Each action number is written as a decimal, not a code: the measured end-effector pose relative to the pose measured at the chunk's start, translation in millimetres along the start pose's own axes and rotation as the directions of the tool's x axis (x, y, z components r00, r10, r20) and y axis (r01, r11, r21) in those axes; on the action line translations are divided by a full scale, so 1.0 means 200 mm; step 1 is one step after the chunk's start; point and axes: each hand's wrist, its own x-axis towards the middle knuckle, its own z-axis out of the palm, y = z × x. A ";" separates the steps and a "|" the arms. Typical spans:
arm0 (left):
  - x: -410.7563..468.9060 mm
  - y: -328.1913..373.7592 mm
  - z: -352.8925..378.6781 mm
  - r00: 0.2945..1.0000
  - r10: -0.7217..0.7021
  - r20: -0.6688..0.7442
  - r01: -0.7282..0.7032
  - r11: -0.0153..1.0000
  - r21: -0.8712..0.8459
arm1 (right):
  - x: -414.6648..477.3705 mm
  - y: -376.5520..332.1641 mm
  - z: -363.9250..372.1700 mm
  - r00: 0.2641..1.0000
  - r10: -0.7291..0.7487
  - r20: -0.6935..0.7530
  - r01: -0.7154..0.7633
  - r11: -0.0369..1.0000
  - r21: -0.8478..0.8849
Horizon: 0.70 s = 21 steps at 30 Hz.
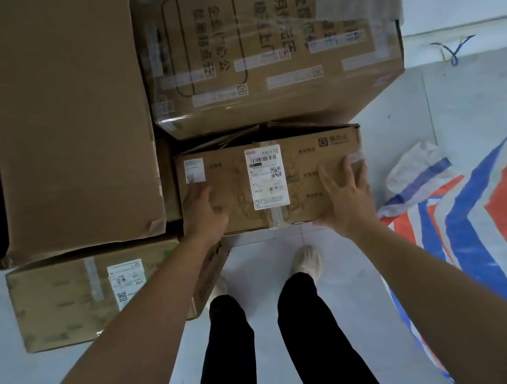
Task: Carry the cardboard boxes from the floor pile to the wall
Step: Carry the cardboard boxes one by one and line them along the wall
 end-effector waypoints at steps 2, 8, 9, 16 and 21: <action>0.00 -0.01 0.02 0.999 0.044 0.021 -0.045 0.997 0.059 | 0.02 0.00 -0.04 0.999 -0.027 -0.022 0.026 0.999 -0.045; -0.18 0.15 -0.07 0.982 0.163 -0.100 -0.173 0.979 -0.104 | -0.08 -0.15 -0.20 0.994 0.055 -0.099 -0.028 0.966 0.257; -0.24 0.22 -0.12 0.971 0.206 -0.123 -0.222 0.966 -0.135 | -0.13 -0.19 -0.28 0.985 0.089 -0.149 -0.033 0.939 0.343; -0.61 0.62 -0.57 0.835 0.495 -0.241 -0.550 0.767 -0.332 | -0.54 -0.28 -0.87 0.853 0.285 -0.438 0.028 0.812 0.584; -0.94 0.76 -0.85 0.653 0.729 -0.207 -0.752 0.588 -0.298 | -1.05 -0.36 -1.10 0.713 0.446 -0.542 0.034 0.749 0.661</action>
